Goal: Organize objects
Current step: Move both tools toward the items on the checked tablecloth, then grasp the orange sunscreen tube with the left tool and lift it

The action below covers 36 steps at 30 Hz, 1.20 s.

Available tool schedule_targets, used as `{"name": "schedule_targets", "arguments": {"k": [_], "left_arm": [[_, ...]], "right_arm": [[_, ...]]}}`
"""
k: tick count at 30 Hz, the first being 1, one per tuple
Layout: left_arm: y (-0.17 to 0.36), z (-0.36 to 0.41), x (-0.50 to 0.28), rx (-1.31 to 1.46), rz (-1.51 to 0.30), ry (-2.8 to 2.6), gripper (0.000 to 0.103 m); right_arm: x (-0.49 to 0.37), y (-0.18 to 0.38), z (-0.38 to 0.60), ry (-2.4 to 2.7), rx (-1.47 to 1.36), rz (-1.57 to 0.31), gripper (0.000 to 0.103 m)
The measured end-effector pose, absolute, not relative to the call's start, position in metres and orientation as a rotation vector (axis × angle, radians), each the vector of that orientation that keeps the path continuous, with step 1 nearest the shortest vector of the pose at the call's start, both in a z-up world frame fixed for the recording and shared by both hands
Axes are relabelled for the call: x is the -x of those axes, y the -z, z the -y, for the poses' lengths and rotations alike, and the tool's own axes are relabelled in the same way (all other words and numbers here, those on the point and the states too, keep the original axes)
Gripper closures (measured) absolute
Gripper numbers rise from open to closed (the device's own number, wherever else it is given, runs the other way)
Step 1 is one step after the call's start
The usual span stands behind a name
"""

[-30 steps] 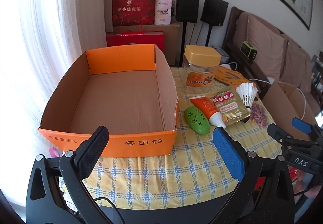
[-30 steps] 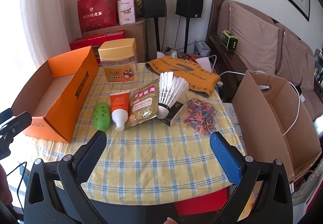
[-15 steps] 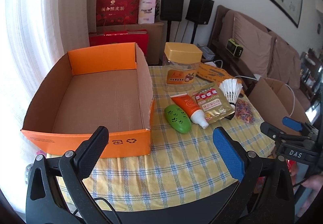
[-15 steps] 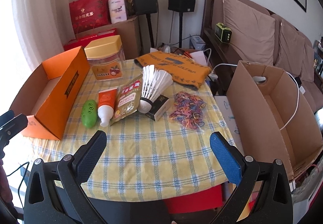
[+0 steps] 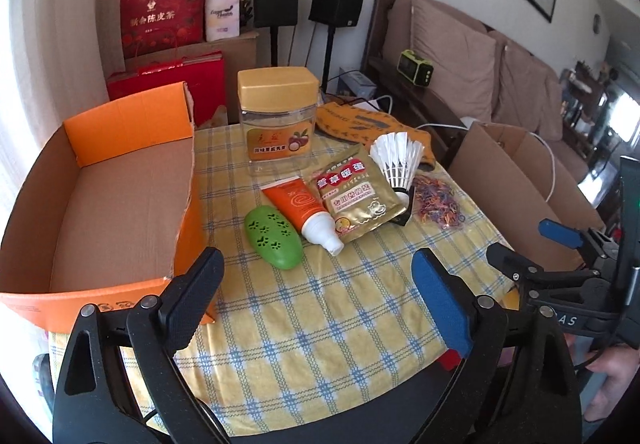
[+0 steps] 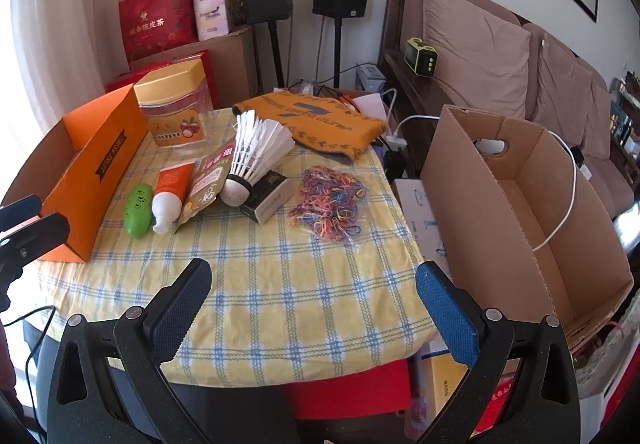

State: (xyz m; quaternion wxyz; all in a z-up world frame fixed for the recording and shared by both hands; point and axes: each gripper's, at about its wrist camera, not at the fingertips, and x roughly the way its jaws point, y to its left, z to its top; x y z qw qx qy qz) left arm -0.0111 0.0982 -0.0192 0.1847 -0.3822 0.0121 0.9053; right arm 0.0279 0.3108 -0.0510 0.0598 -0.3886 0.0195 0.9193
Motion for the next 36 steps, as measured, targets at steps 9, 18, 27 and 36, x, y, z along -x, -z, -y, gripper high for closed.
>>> {"name": "schedule_targets", "arguments": {"k": [9,18,27,36], "left_arm": [[0.035,-0.13,0.056,1.18,-0.096,-2.517,0.032],[0.055,-0.141,0.104,1.339,-0.05,-2.477,0.042],[0.083,-0.145,0.146,1.534,0.001,-2.411,0.079],[0.089,-0.141,0.158,1.586,-0.015,-2.437,0.07]], "right_arm": [[-0.026,0.058,-0.326,-2.774,1.176,-0.095,0.001],[-0.016,0.06,-0.337,-2.76,1.178,-0.135,0.002],[-0.016,0.066,-0.339,-2.758,1.194,-0.162,0.002],[-0.017,0.065,-0.344,-2.756,1.187,-0.182,0.002]]}}
